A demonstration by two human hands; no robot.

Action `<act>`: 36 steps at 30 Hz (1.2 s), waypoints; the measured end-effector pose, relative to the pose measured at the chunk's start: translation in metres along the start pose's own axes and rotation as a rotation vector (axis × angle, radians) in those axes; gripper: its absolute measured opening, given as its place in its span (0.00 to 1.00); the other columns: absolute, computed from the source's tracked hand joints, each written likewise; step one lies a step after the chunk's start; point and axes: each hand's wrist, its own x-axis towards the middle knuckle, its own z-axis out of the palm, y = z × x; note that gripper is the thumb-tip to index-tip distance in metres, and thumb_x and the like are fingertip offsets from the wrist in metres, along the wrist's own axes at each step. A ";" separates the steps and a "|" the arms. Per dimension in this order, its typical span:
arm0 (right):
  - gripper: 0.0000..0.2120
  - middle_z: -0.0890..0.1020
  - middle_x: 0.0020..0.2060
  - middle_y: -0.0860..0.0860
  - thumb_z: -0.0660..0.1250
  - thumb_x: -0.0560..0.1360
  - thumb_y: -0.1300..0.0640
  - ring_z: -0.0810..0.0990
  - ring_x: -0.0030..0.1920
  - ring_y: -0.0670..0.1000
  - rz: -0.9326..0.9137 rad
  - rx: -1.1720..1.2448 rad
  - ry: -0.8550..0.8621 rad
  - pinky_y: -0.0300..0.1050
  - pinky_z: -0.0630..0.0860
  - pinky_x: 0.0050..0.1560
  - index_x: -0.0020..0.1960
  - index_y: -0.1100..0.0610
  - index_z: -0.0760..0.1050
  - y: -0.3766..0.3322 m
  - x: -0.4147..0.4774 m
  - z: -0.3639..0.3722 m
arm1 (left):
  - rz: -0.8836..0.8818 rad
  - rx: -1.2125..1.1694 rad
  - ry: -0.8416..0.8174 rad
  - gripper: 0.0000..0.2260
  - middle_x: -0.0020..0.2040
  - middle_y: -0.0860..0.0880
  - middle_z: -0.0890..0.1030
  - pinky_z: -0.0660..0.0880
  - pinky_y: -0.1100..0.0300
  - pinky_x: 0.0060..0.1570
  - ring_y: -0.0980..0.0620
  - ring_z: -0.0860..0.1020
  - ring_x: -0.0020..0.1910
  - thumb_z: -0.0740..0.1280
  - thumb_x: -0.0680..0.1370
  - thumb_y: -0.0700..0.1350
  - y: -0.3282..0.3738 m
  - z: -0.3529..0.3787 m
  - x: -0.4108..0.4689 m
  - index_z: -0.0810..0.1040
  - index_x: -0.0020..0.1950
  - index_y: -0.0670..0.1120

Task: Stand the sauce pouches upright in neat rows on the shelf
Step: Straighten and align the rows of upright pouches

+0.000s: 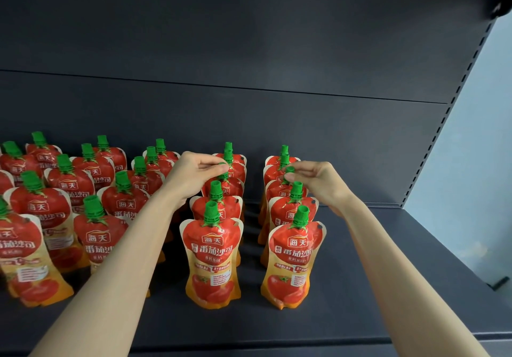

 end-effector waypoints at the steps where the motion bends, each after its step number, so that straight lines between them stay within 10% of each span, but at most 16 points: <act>1: 0.14 0.83 0.51 0.54 0.68 0.74 0.60 0.82 0.47 0.47 -0.003 -0.007 -0.001 0.35 0.79 0.47 0.59 0.61 0.78 0.000 0.000 0.000 | 0.004 0.003 0.004 0.10 0.48 0.49 0.82 0.77 0.60 0.51 0.56 0.80 0.50 0.70 0.73 0.41 0.000 0.000 0.000 0.82 0.54 0.44; 16: 0.13 0.81 0.48 0.48 0.67 0.75 0.55 0.79 0.46 0.40 -0.122 -0.032 0.168 0.23 0.73 0.38 0.58 0.58 0.77 -0.012 0.012 -0.003 | 0.025 0.059 0.146 0.12 0.48 0.54 0.80 0.73 0.64 0.47 0.61 0.76 0.48 0.70 0.74 0.48 0.015 -0.007 0.012 0.81 0.55 0.45; 21: 0.15 0.81 0.54 0.54 0.69 0.74 0.55 0.79 0.54 0.50 -0.086 -0.058 0.157 0.37 0.73 0.52 0.59 0.59 0.76 -0.009 0.038 0.000 | -0.051 0.094 0.063 0.16 0.53 0.49 0.81 0.72 0.62 0.54 0.55 0.77 0.53 0.73 0.72 0.46 0.011 -0.010 0.038 0.79 0.58 0.45; 36: 0.09 0.85 0.46 0.56 0.71 0.72 0.60 0.83 0.43 0.47 0.013 -0.091 0.044 0.31 0.79 0.44 0.53 0.59 0.80 0.011 0.061 0.000 | -0.103 0.131 -0.153 0.09 0.47 0.48 0.82 0.73 0.69 0.44 0.55 0.79 0.47 0.72 0.73 0.41 -0.004 0.004 0.068 0.82 0.52 0.43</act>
